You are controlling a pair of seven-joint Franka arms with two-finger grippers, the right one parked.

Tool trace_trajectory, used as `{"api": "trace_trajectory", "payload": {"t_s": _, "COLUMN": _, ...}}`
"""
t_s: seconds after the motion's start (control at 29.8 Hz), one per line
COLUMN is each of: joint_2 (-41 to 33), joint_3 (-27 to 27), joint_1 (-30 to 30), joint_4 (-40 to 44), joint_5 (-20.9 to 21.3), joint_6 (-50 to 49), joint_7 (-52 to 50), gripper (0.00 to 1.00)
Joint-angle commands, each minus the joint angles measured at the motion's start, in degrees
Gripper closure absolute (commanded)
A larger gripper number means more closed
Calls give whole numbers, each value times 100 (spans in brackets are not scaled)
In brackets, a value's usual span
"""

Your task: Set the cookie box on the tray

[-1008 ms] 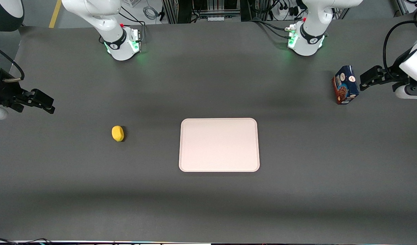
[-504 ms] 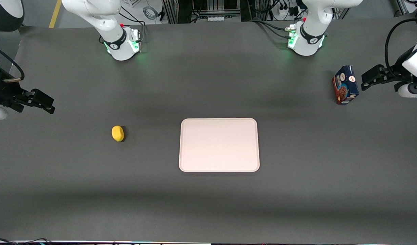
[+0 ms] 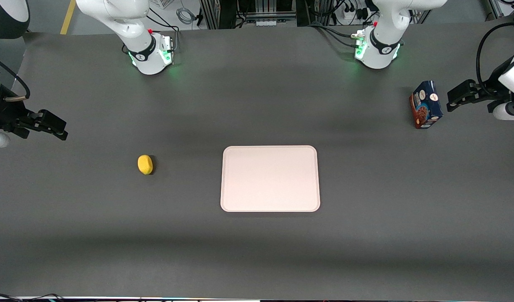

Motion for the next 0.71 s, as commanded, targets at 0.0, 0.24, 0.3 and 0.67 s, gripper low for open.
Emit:
{"api": "trace_trajectory", "payload": {"t_s": 0.0, "joint_2": -24, "joint_3": 21, "joint_1": -8, "joint_4": 55, "joint_5": -23, "joint_6": -4, "joint_7": -49, "gripper": 0}}
{"api": "trace_trajectory", "payload": {"t_s": 0.24, "joint_2": -51, "joint_3": 47, "joint_1": 1, "joint_4": 108, "joint_5": -5, "joint_6": -65, "joint_7": -40, "gripper": 0}}
{"api": "trace_trajectory", "payload": {"t_s": 0.3, "joint_2": -77, "joint_3": 39, "joint_1": 1, "joint_4": 108, "joint_5": -5, "joint_6": -83, "joint_7": -49, "gripper": 0}}
{"api": "trace_trajectory", "payload": {"t_s": 0.67, "joint_2": -147, "joint_3": 47, "joint_1": 71, "joint_4": 108, "joint_5": 12, "joint_6": -215, "joint_7": -40, "gripper": 0}}
